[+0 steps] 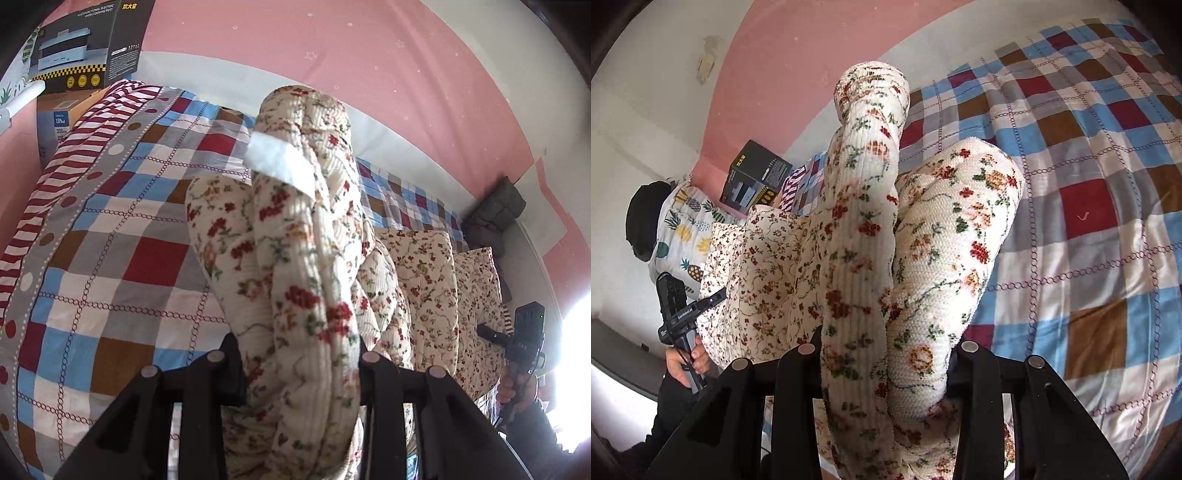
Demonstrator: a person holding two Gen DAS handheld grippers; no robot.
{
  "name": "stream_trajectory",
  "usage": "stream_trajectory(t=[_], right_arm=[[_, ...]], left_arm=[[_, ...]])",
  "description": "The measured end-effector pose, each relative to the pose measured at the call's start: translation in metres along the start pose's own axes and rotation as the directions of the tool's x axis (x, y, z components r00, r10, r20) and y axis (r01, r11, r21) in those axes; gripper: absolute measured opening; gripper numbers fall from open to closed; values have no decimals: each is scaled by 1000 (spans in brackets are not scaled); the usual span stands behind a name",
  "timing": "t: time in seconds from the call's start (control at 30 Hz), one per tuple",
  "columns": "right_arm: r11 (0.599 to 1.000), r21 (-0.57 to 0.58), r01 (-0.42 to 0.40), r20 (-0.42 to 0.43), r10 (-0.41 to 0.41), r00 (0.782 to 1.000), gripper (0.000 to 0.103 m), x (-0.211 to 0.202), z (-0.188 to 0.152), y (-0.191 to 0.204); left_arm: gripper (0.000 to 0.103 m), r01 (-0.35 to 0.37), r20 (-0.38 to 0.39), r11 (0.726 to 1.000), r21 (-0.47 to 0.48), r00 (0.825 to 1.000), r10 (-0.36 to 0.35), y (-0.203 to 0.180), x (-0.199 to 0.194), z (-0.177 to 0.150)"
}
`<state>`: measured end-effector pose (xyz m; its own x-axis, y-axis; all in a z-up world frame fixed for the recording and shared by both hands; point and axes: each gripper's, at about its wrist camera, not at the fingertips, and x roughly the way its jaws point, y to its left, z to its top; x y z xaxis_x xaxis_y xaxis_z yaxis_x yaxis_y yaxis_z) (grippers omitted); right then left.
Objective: Fold large clothes
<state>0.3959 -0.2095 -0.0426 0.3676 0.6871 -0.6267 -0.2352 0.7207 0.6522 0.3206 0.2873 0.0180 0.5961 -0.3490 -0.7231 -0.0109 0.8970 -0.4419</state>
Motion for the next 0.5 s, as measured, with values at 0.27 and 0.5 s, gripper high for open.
stream_trajectory(t=[0.27, 0.5], right_arm=[[1000, 21, -13, -24, 13, 1000, 38, 73, 43, 8], [998, 59, 7, -47, -4, 999, 39, 127, 56, -8]], left_arm=[[35, -33, -2, 999, -43, 999, 33, 60, 40, 46], [36, -61, -30, 995, -83, 998, 59, 106, 92, 64]])
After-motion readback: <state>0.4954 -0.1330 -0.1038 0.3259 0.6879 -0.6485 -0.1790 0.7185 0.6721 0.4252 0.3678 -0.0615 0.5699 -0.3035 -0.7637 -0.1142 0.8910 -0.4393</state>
